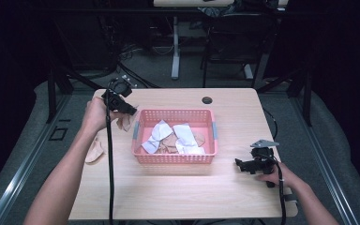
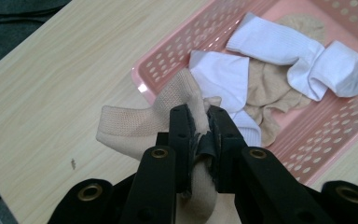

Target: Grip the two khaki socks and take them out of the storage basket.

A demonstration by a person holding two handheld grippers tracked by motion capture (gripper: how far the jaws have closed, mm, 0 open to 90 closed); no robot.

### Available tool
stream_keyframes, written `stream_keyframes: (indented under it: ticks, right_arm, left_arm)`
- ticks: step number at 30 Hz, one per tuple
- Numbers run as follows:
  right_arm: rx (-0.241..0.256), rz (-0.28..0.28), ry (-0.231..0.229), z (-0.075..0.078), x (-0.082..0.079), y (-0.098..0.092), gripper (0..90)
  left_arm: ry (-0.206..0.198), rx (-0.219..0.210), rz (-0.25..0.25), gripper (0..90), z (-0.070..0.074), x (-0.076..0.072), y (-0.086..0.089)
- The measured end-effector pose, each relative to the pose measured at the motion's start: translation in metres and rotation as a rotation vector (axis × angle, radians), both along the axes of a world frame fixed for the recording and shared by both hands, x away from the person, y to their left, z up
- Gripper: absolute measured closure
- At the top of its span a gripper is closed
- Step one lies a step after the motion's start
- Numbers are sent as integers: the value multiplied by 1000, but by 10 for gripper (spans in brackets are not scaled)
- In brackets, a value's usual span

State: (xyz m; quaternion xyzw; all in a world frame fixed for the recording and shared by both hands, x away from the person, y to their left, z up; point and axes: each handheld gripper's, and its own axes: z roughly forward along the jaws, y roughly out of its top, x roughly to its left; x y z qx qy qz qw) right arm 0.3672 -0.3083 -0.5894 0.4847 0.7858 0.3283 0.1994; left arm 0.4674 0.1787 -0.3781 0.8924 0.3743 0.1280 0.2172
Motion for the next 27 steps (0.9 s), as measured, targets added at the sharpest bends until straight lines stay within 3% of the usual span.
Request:
stream_keyframes:
  ticks: [13,27]
  right_arm:
    - [0,0,2,0,0,0,0]
    - [5,-1,1,0,0,0,0]
  left_arm:
    - [-15,-8,77,810,9,-5,40]
    - [-13,-19,148,809,8,-12,79]
